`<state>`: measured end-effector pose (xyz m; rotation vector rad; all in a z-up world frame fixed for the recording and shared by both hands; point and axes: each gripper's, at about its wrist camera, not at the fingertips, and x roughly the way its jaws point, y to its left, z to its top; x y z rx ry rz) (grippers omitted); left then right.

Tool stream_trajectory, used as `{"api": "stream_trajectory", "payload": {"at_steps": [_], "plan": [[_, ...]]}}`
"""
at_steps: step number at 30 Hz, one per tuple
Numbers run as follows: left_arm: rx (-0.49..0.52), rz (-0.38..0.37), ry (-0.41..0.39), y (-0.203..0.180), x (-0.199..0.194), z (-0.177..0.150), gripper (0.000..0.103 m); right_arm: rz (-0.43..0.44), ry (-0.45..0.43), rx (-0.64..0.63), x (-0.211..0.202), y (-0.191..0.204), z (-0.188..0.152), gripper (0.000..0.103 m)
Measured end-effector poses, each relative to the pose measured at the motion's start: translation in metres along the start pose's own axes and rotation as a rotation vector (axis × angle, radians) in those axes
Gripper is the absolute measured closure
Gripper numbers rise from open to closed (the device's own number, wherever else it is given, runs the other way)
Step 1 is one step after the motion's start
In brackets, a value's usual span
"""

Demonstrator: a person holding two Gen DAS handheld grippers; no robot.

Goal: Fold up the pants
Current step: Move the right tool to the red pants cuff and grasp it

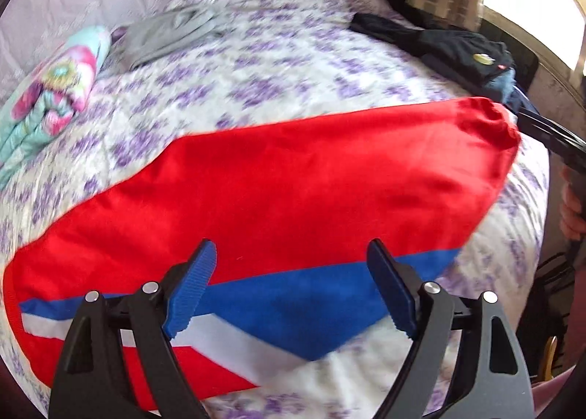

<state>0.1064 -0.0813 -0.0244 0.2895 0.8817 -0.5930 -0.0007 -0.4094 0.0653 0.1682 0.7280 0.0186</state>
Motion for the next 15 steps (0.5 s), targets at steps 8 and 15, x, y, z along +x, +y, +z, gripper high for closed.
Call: {"api": "stream_trajectory", "payload": {"at_steps": [8,15], "plan": [[0.042,-0.008,0.049,-0.022,0.013,0.006,0.02,0.119,-0.095,0.428,-0.023,-0.097,-0.022,0.024],[0.128,-0.11,0.008,-0.067,0.012,0.028,0.02,0.227,-0.068,0.673,-0.023,-0.134,-0.057,0.026]]}}
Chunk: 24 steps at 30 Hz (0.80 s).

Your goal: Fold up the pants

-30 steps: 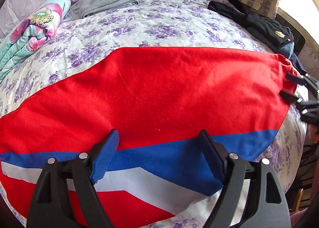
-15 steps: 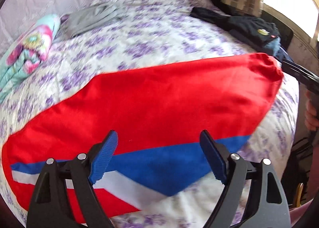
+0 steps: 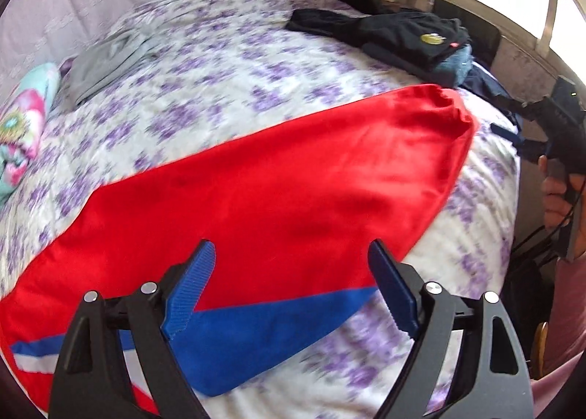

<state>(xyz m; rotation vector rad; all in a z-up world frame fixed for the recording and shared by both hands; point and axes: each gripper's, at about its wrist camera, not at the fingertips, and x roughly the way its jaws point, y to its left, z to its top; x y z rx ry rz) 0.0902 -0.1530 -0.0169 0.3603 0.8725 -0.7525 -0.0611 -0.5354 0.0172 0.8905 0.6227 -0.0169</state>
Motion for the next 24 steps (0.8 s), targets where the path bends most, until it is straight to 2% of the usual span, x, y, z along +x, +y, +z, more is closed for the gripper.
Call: {"api": "stream_trajectory", "payload": {"at_steps": [4,9,11,13,15,17,19,21,23,24], "plan": [[0.026,-0.07,-0.021,-0.026,0.008,0.015,0.018,0.096,0.019,0.07,0.003,-0.01,-0.01,0.026],[0.042,-0.15,-0.004,-0.058,0.029,0.027,0.017,0.066,0.023,0.012,0.008,0.002,-0.018,0.026],[0.064,-0.132,0.021,-0.067,0.041,0.027,0.017,0.047,0.022,-0.026,0.014,0.008,-0.018,0.027],[0.075,-0.116,0.043,-0.072,0.051,0.024,0.017,0.033,0.012,-0.044,0.019,0.01,-0.017,0.036],[0.08,-0.107,0.041,-0.074,0.052,0.02,0.017,0.013,0.009,-0.055,0.028,0.01,-0.012,0.056],[0.079,-0.112,0.042,-0.072,0.051,0.02,0.017,-0.026,0.008,-0.089,0.038,0.01,-0.007,0.065],[0.067,-0.123,0.039,-0.068,0.049,0.02,0.017,-0.027,0.004,-0.097,0.041,0.011,-0.006,0.069],[0.057,-0.122,0.039,-0.064,0.048,0.019,0.017,-0.024,-0.015,-0.143,0.037,0.02,-0.007,0.079],[0.044,-0.124,0.036,-0.062,0.049,0.02,0.017,-0.055,-0.035,-0.197,0.036,0.028,-0.009,0.08],[0.041,-0.124,0.037,-0.062,0.049,0.02,0.017,-0.09,-0.028,-0.217,0.04,0.029,-0.01,0.076]]}}
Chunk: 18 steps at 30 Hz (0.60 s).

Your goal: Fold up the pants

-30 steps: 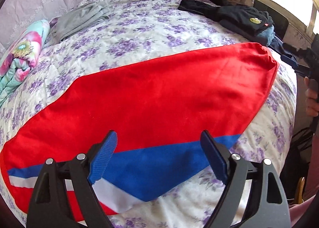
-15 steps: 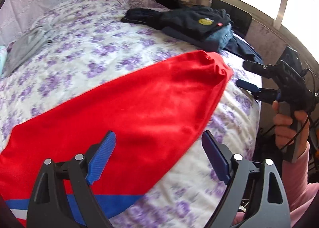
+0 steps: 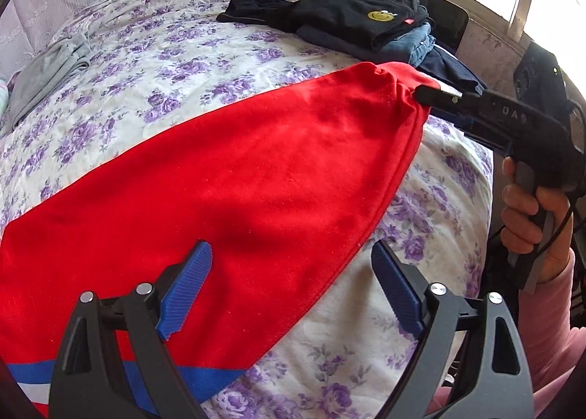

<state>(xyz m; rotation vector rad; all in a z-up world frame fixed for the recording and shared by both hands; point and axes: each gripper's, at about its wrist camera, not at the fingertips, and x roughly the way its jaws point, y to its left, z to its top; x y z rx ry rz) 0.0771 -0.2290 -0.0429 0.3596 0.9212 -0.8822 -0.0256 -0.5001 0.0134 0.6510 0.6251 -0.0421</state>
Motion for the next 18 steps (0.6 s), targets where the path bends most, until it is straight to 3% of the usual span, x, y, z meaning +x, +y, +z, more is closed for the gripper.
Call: {"api": "stream_trajectory", "payload": {"at_steps": [2,5,6,11,13,16,18], "plan": [[0.005,0.007,0.001,-0.001,0.001,0.001,0.016,-0.016,0.032,0.04,0.007,-0.009,-0.003,0.071],[0.019,0.008,-0.005,-0.004,-0.002,0.001,0.016,0.062,0.02,0.123,-0.011,-0.016,-0.005,0.046],[0.013,0.004,-0.012,-0.004,-0.004,0.002,0.016,0.069,0.008,0.137,-0.018,-0.017,-0.007,0.044],[-0.026,-0.069,-0.117,-0.015,-0.013,0.017,0.016,0.119,0.037,0.256,-0.019,-0.029,-0.013,0.044],[-0.044,-0.094,-0.113,-0.025,-0.004,0.022,0.016,0.119,0.042,0.279,-0.012,-0.031,-0.01,0.044],[-0.04,-0.097,-0.073,-0.041,0.018,0.02,0.016,0.11,0.071,0.279,-0.002,-0.028,-0.006,0.044],[0.021,-0.034,-0.084,-0.056,0.026,0.013,0.015,0.103,0.09,0.269,0.006,-0.024,-0.004,0.044]]}}
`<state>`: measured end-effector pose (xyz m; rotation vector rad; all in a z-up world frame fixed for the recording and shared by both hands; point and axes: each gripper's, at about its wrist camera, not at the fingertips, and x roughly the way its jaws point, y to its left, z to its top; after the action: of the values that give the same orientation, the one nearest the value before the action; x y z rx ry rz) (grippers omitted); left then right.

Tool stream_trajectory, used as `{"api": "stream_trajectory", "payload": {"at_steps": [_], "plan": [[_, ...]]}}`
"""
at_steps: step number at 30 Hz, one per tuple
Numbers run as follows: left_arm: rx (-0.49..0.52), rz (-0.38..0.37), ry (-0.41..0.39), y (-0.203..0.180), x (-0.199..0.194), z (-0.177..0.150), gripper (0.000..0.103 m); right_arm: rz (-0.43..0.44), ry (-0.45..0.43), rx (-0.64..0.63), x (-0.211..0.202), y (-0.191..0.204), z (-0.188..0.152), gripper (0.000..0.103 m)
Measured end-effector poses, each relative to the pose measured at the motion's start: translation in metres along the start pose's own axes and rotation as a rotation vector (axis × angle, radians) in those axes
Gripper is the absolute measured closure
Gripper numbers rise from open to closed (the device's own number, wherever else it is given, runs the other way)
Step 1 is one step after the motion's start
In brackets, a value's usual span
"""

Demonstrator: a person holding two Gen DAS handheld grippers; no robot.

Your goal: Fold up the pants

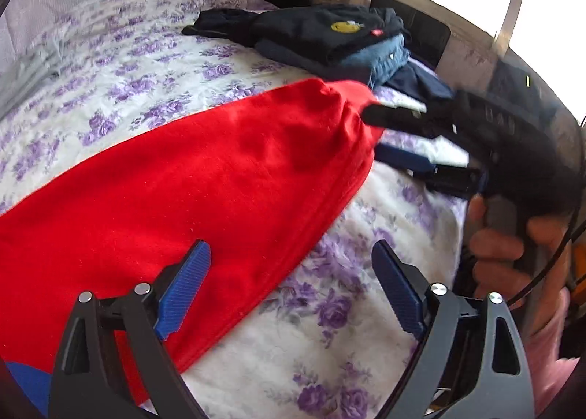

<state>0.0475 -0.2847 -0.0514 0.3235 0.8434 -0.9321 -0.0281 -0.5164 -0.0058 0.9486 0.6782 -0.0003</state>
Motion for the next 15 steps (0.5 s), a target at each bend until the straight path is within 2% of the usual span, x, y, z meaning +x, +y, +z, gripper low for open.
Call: {"api": "stream_trajectory", "payload": {"at_steps": [2,5,7,11,12,15], "plan": [[0.045,0.026,0.002,-0.008,0.006,-0.003,0.01,-0.01,0.01,-0.016,0.007,0.003,0.001,0.044],[0.035,0.018,0.007,-0.005,0.007,-0.002,0.01,-0.037,0.027,-0.05,0.015,0.01,0.001,0.046],[0.028,0.01,0.009,-0.003,0.007,-0.002,0.009,-0.037,0.03,-0.039,0.017,0.01,0.001,0.051],[0.041,0.022,0.014,-0.005,0.009,-0.002,0.008,0.016,0.045,-0.028,0.02,0.005,0.004,0.058],[0.041,0.022,0.016,-0.005,0.01,-0.002,0.008,0.013,0.047,-0.031,0.02,0.004,0.005,0.063],[0.046,0.024,0.02,-0.006,0.01,-0.002,0.008,-0.001,0.04,-0.016,0.016,0.001,0.003,0.069]]}}
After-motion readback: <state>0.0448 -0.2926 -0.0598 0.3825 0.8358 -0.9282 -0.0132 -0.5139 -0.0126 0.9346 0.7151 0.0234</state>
